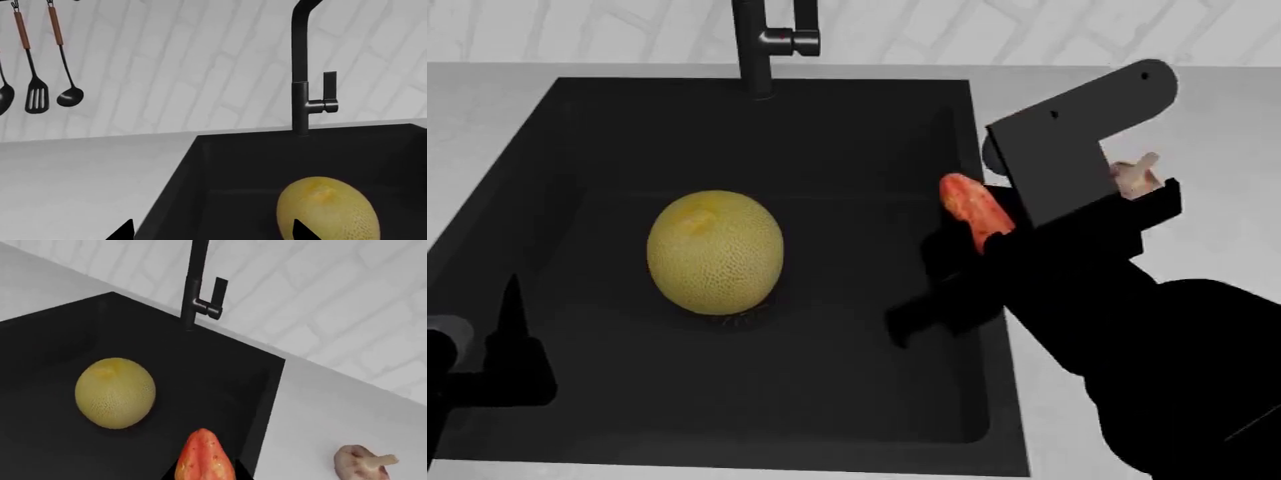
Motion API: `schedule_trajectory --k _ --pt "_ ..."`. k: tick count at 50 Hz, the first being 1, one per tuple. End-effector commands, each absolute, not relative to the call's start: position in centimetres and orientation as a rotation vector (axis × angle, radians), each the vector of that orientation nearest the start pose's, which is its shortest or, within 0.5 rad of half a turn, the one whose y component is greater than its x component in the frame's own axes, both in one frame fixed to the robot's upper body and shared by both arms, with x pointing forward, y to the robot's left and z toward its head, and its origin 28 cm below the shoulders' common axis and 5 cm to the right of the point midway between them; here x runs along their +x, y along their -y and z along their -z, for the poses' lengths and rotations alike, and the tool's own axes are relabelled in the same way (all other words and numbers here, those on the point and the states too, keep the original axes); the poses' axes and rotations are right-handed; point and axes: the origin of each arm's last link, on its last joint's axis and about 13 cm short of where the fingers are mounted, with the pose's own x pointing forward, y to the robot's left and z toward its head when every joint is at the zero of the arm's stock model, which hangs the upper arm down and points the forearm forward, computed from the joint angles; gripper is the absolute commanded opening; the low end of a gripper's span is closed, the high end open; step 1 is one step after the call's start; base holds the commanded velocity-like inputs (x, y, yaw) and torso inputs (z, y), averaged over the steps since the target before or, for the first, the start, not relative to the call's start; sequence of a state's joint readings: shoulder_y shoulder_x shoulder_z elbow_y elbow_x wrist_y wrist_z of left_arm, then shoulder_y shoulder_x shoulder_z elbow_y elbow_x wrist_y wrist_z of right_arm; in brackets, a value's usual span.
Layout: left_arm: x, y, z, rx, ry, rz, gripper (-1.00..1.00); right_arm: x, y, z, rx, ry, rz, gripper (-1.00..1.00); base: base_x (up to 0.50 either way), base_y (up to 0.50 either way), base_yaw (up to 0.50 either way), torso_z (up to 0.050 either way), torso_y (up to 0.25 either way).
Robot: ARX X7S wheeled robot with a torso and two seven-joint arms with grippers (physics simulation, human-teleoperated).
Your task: Pick the sweet potato from the counter and place it in the sink
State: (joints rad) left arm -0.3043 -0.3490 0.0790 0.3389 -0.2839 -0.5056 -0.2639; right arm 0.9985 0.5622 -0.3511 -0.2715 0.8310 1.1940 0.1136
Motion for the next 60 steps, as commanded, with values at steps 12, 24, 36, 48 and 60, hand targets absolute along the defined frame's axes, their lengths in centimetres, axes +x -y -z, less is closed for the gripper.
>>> schedule_trajectory --k 12,24,36,48,60 --pt "25.9 -25.5 -13.0 0.101 0.118 -0.112 1.0 36.5 6.5 -26.6 -0.271 -0.338 -0.609 -1.0 0.0 0.0 0.0 0.0 0.0" --pt "26.0 -25.4 -13.1 0.103 0.125 -0.107 1.0 40.0 4.2 -24.9 -0.303 -0.526 -0.672 -1.0 0.0 0.0 0.0 0.0 0.0" --pt "25.9 -25.6 -12.9 0.098 0.123 -0.111 1.0 40.2 3.5 -22.2 -0.374 -0.672 -0.663 -1.0 0.0 0.0 0.0 0.0 0.0" --pt "25.7 -25.5 -12.8 0.097 0.12 -0.11 1.0 39.7 3.7 -19.6 -0.381 -0.76 -0.64 -1.0 0.0 0.0 0.0 0.0 0.0" --pt "25.7 -25.6 -12.6 0.097 0.116 -0.112 1.0 39.4 4.1 -18.0 -0.382 -0.81 -0.622 -1.0 0.0 0.0 0.0 0.0 0.0"
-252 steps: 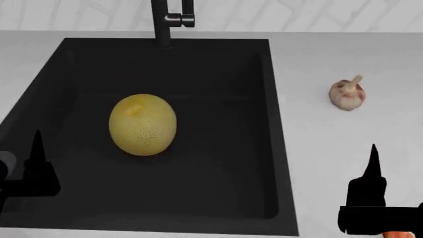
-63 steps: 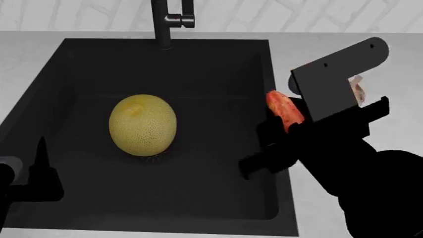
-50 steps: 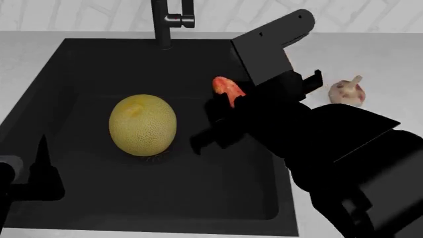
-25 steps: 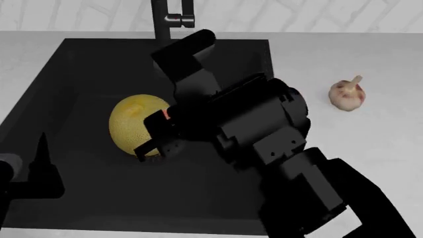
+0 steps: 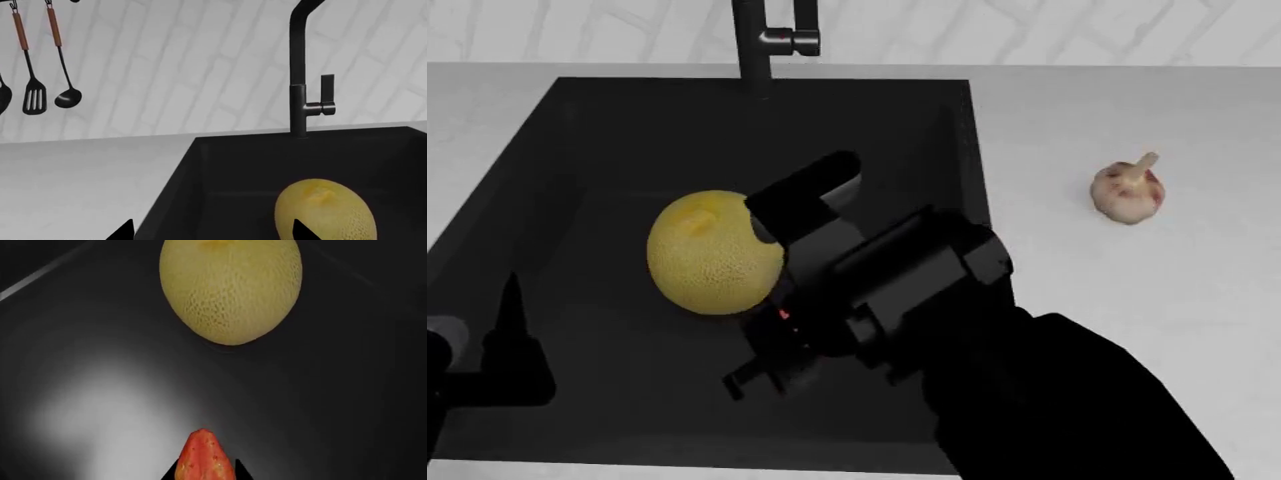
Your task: Pick the sweet potato from the counter and place it in the sink
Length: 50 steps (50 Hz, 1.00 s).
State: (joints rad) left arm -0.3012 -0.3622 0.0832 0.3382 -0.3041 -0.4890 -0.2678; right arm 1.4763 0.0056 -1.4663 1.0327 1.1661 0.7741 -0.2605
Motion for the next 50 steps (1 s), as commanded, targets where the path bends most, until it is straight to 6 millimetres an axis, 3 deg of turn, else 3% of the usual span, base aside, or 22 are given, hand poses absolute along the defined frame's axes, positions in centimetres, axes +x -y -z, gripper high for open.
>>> schedule_trajectory --k 1,8,9,33,50 --pt "25.7 -25.6 -12.6 0.097 0.117 -0.112 1.0 39.4 4.1 -18.0 -0.382 -0.813 -0.622 -1.0 0.0 0.0 0.0 0.0 0.0" --pt "25.7 -25.5 -12.6 0.098 0.116 -0.107 1.0 39.5 4.1 -18.2 -0.376 -0.796 -0.607 -1.0 0.0 0.0 0.0 0.0 0.0" --pt "25.7 -25.5 -12.6 0.098 0.116 -0.106 1.0 39.5 4.2 -18.2 -0.368 -0.797 -0.6 1.0 0.0 0.0 0.0 0.0 0.0" --pt "25.7 -25.5 -13.0 0.096 0.124 -0.104 1.0 39.9 4.3 -19.6 -0.352 -0.756 -0.599 1.0 0.0 0.0 0.0 0.0 0.0" --pt "25.8 -25.3 -12.9 0.097 0.122 -0.093 1.0 40.4 3.5 -23.7 -0.246 -0.538 -0.607 1.0 0.0 0.0 0.0 0.0 0.0"
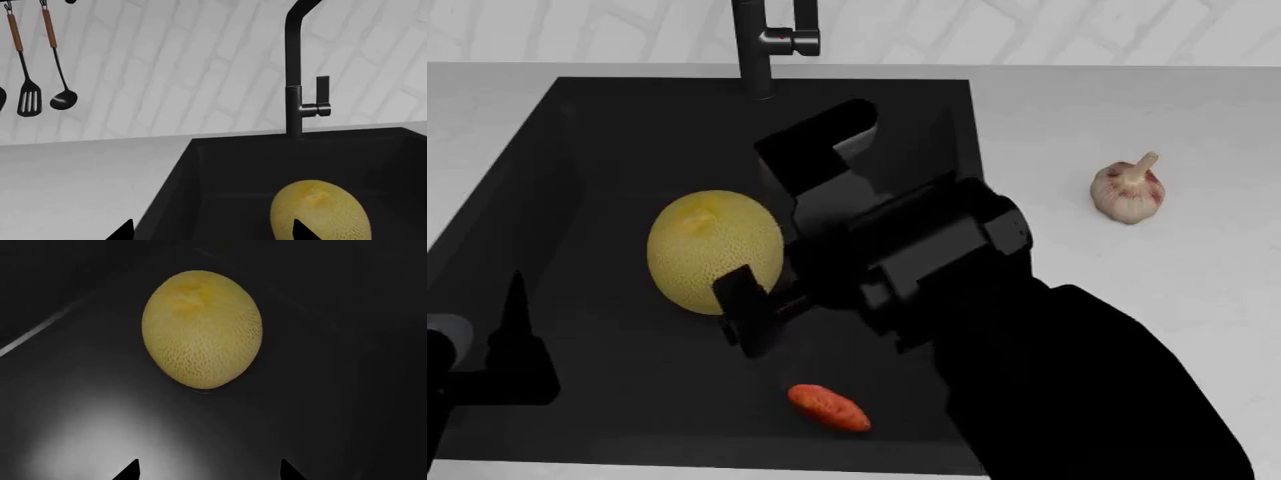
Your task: Pick the sweet potato from the counter and place it in the sink
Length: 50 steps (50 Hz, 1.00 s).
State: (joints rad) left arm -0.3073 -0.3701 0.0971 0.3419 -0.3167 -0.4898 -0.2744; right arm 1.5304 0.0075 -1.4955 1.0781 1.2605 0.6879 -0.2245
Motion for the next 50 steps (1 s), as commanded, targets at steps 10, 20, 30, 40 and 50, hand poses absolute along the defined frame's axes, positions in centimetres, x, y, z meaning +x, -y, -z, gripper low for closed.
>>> schedule_trajectory --k 10,20,30,40,50 --pt "25.8 -25.2 -12.8 0.096 0.121 -0.089 1.0 39.0 4.8 -26.2 -0.138 -0.42 -0.612 1.0 0.0 0.0 0.0 0.0 0.0" --pt "25.8 -25.2 -12.8 0.098 0.12 -0.091 1.0 37.3 6.2 -27.0 -0.105 -0.349 -0.601 1.0 0.0 0.0 0.0 0.0 0.0" --pt "25.7 -25.2 -13.0 0.1 0.125 -0.09 1.0 34.9 7.3 -27.1 -0.036 -0.232 -0.59 1.0 0.0 0.0 0.0 0.0 0.0" --pt "25.6 -25.2 -13.0 0.103 0.125 -0.088 1.0 32.2 8.3 -26.5 -0.046 -0.177 -0.558 1.0 0.0 0.0 0.0 0.0 0.0" --pt "25.5 -25.2 -13.2 0.106 0.127 -0.088 1.0 30.2 9.4 -26.7 -0.061 -0.135 -0.529 1.0 0.0 0.0 0.0 0.0 0.0"
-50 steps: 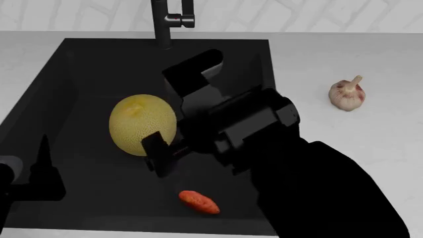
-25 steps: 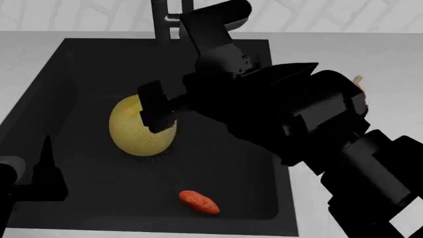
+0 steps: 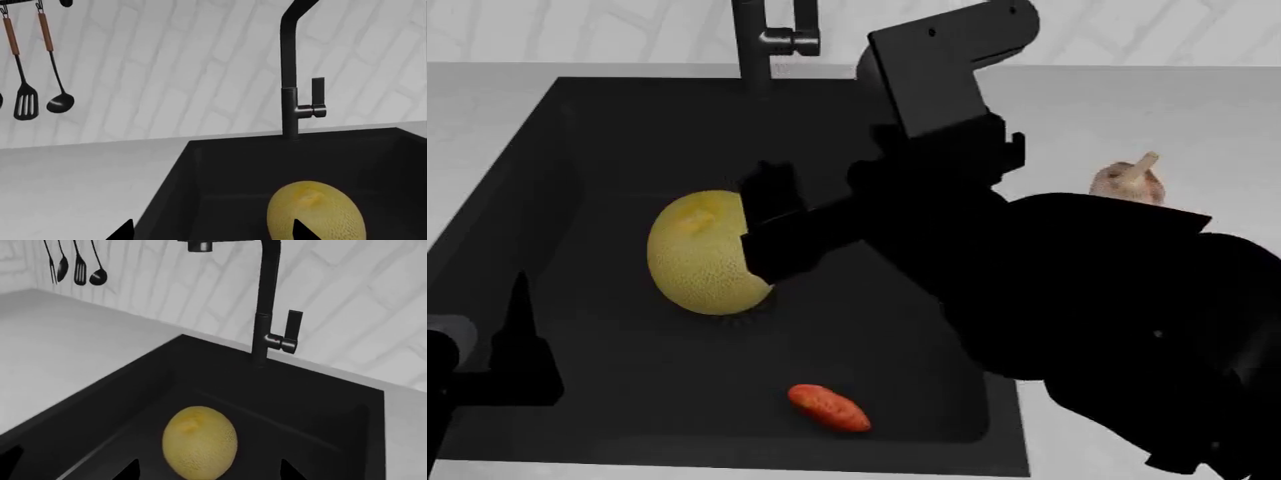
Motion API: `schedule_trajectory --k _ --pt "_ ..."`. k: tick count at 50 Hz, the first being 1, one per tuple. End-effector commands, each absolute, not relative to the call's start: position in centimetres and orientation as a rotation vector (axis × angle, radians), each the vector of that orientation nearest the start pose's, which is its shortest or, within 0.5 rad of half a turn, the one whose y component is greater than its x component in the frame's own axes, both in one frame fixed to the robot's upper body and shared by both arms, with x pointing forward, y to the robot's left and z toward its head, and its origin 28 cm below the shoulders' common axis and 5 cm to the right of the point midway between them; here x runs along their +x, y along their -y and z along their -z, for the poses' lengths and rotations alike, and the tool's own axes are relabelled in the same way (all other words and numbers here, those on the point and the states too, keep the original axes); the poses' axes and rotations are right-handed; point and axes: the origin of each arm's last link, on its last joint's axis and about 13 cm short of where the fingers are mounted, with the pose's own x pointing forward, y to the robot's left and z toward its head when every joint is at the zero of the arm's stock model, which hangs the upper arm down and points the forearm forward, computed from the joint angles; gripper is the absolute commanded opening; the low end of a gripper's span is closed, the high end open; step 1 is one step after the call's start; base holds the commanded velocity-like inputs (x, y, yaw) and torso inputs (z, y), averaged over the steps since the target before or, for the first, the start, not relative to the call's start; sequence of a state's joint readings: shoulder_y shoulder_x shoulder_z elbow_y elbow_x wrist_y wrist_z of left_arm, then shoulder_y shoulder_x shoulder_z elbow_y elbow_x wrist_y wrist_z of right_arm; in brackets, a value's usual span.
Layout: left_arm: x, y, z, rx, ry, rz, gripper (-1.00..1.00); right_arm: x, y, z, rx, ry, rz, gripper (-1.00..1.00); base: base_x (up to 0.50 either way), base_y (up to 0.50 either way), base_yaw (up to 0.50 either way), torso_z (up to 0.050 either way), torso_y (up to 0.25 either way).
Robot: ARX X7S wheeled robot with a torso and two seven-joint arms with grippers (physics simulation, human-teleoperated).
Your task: Pick the sweet potato from the counter and place it in the sink
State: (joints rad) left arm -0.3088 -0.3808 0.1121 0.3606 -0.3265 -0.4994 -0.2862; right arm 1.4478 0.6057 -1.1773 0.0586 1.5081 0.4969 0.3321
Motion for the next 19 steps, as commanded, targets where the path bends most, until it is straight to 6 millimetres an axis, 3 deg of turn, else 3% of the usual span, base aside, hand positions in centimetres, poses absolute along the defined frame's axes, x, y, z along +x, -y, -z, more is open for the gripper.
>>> schedule_trajectory --k 1,19 --pt "25.5 -25.2 -13.2 0.106 0.127 -0.088 1.0 30.2 9.4 -26.7 -0.061 -0.135 -0.529 1.0 0.0 0.0 0.0 0.0 0.0" --pt "25.5 -25.1 -13.1 0.112 0.127 -0.086 1.0 25.4 13.0 -25.9 -0.024 -0.076 -0.434 1.0 0.0 0.0 0.0 0.0 0.0"
